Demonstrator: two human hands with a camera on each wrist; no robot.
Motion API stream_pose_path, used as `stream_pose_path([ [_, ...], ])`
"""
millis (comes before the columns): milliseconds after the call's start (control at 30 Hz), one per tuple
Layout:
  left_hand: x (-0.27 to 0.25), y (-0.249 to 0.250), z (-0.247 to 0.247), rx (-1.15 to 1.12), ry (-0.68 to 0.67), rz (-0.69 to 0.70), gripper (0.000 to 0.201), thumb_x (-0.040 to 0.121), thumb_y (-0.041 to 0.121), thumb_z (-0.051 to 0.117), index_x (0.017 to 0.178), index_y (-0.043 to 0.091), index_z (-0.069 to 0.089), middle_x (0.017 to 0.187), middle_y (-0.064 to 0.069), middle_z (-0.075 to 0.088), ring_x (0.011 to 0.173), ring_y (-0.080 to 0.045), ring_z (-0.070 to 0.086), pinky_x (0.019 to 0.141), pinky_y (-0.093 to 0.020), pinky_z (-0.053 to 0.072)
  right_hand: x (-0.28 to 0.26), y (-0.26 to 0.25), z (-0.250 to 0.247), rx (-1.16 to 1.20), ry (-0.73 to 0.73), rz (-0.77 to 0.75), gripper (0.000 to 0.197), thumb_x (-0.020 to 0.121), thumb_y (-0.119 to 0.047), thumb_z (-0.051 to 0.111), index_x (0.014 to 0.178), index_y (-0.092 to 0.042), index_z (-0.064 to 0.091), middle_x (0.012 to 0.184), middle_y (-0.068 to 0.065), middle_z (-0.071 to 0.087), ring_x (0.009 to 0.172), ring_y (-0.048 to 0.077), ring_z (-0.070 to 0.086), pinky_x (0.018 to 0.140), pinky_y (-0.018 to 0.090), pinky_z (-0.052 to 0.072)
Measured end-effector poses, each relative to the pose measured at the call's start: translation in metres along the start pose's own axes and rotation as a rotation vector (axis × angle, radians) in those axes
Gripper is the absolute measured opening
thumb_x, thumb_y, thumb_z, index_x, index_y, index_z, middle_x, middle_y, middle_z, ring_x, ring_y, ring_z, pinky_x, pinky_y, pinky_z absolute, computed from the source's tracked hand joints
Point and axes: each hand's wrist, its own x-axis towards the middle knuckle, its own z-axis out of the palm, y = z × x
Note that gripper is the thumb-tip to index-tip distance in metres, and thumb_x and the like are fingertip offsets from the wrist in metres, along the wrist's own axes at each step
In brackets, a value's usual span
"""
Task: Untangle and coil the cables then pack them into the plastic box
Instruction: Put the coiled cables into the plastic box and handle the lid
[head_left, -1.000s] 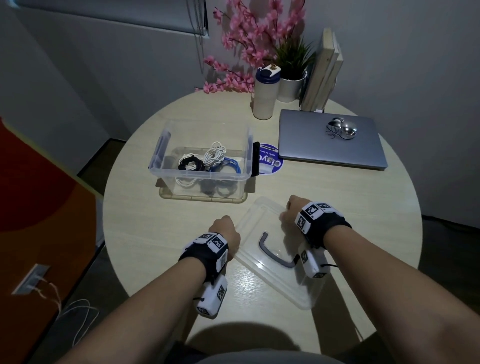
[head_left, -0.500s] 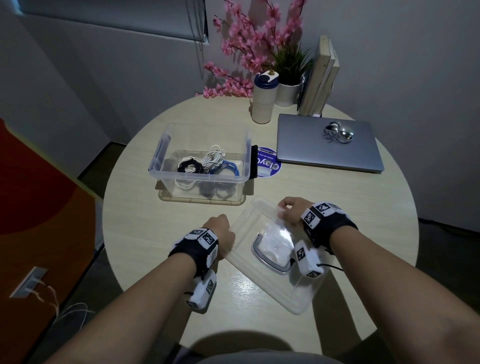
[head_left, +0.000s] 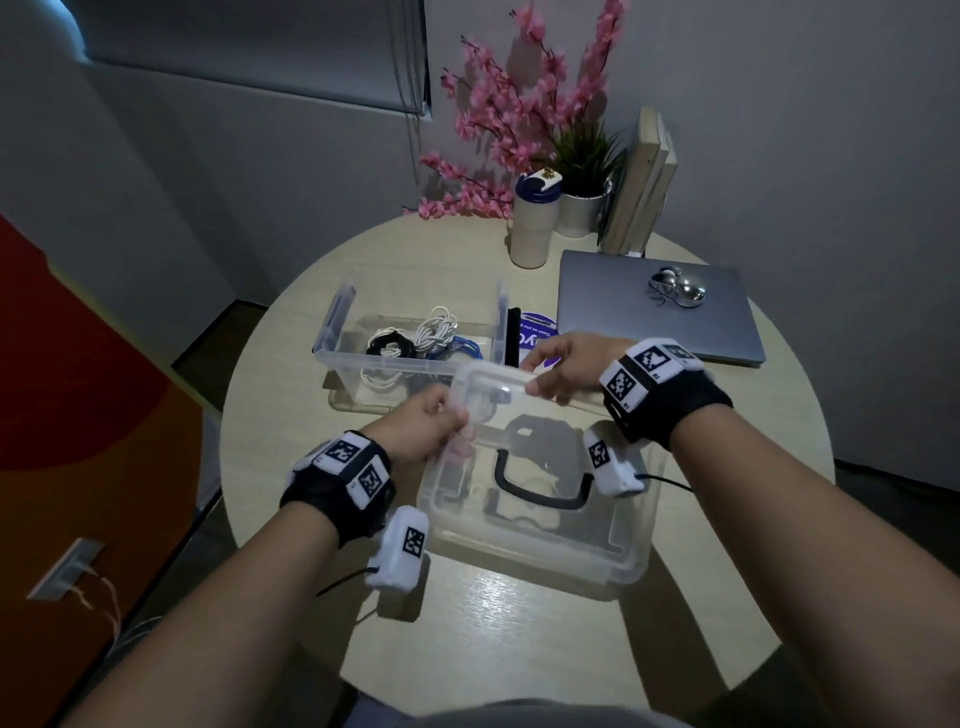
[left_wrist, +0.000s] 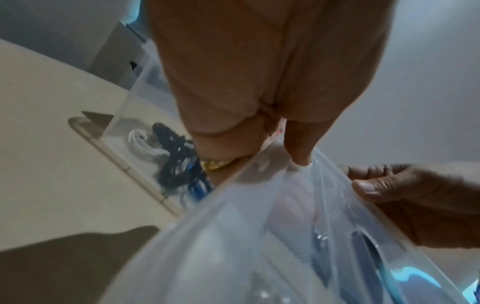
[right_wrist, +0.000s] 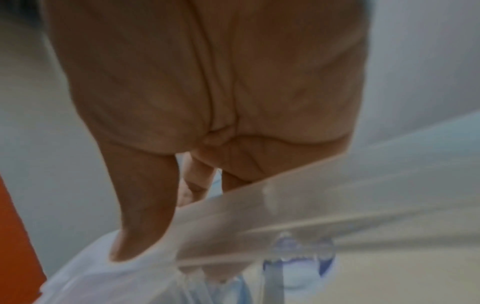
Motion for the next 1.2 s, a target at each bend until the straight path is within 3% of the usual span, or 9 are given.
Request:
stream_pose_path([
  [167, -0.001, 0.028, -0.04, -0.09, 0.171, 0.078, 0.014, 0.1, 0.013, 0.042, 0.091, 0.016, 0.052, 0.075, -0.006, 0.063, 0.062, -0.018, 0.06, 0.065, -0.033, 0.048, 0.004, -0.031, -0.026, -0.132, 0.25, -0.052, 0.034, 0.076, -0.047, 0.074, 0.09, -0.016, 0.068, 0.077, -0.004, 0.062, 0.079, 0.017, 0.059, 0.059, 0.023, 0.038],
  [333, 0.004, 0.042, -0.086, -0.154, 0.357, 0.078, 0.017, 0.1, 0.011, 0.042, 0.087, 0.016, 0.05, 0.074, -0.005, 0.061, 0.055, -0.012, 0.059, 0.057, -0.027, 0.054, 0.023, -0.04, -0.03, -0.126, 0.395, 0.081, 0.073, 0.083, -0.053, 0.063, 0.134, -0.005, 0.043, 0.131, 0.014, 0.053, 0.117, 0.031, 0.053, 0.093, 0.035, 0.043],
  [433, 0.014, 0.044, -0.107, -0.17, 0.44, 0.078, 0.019, 0.1, 0.012, 0.045, 0.082, 0.015, 0.05, 0.073, -0.006, 0.061, 0.054, -0.014, 0.059, 0.059, -0.031, 0.054, 0.039, -0.045, -0.014, 0.109, 0.354, 0.172, 0.04, 0.085, -0.02, 0.062, 0.118, 0.001, 0.05, 0.11, 0.023, 0.063, 0.095, 0.041, 0.065, 0.082, 0.058, 0.053],
  [500, 0.021, 0.044, -0.119, -0.159, 0.515, 0.095, 0.018, 0.098, 0.017, 0.051, 0.08, 0.015, 0.054, 0.073, -0.007, 0.062, 0.062, -0.019, 0.06, 0.066, -0.034, 0.052, 0.057, -0.04, -0.004, 0.278, 0.361, 0.195, 0.029, 0.077, -0.001, 0.053, 0.106, 0.001, 0.054, 0.097, 0.028, 0.064, 0.082, 0.043, 0.066, 0.074, 0.058, 0.055],
  [633, 0.029, 0.041, -0.137, -0.038, 0.572, 0.039, 0.018, 0.091, 0.03, 0.062, 0.09, 0.013, 0.064, 0.074, -0.006, 0.061, 0.064, -0.021, 0.054, 0.061, -0.028, 0.045, 0.089, -0.029, 0.005, 0.416, 0.432, 0.167, 0.021, 0.076, -0.003, 0.047, 0.095, -0.007, 0.057, 0.085, 0.021, 0.059, 0.07, 0.031, 0.056, 0.073, 0.043, 0.051],
  [733, 0.036, 0.036, -0.142, 0.052, 0.573, -0.021, 0.016, 0.086, 0.02, 0.067, 0.097, 0.009, 0.066, 0.092, -0.013, 0.067, 0.077, -0.025, 0.06, 0.074, -0.036, 0.051, 0.089, -0.041, 0.008, 0.431, 0.518, 0.19, 0.022, 0.082, -0.003, 0.047, 0.097, -0.001, 0.063, 0.078, 0.02, 0.063, 0.071, 0.036, 0.063, 0.075, 0.05, 0.055],
  [867, 0.046, 0.042, -0.144, 0.211, 0.731, -0.015, 0.019, 0.089, 0.021, 0.06, 0.103, 0.01, 0.066, 0.098, -0.006, 0.063, 0.089, -0.024, 0.058, 0.08, -0.031, 0.047, 0.089, -0.06, 0.009, 0.268, 0.549, 0.21, 0.022, 0.085, -0.015, 0.057, 0.091, 0.005, 0.064, 0.08, 0.017, 0.063, 0.074, 0.034, 0.062, 0.069, 0.036, 0.052],
  [1067, 0.062, 0.045, -0.141, 0.417, 0.731, -0.078, 0.026, 0.094, 0.019, 0.048, 0.107, 0.003, 0.065, 0.107, -0.018, 0.065, 0.094, -0.034, 0.058, 0.072, -0.03, 0.04, 0.099, -0.067, 0.014, 0.035, 0.513, 0.315, 0.029, 0.093, -0.021, 0.054, 0.102, 0.006, 0.061, 0.089, 0.013, 0.053, 0.097, 0.033, 0.06, 0.071, 0.031, 0.041],
  [1200, 0.067, 0.04, -0.143, 0.425, 0.727, -0.093, 0.026, 0.093, 0.017, 0.048, 0.106, 0.003, 0.067, 0.107, -0.018, 0.066, 0.087, -0.031, 0.055, 0.071, -0.029, 0.039, 0.105, -0.057, 0.018, 0.051, 0.511, 0.299, 0.03, 0.091, -0.026, 0.056, 0.095, 0.002, 0.063, 0.089, 0.014, 0.06, 0.078, 0.03, 0.055, 0.067, 0.03, 0.041],
])
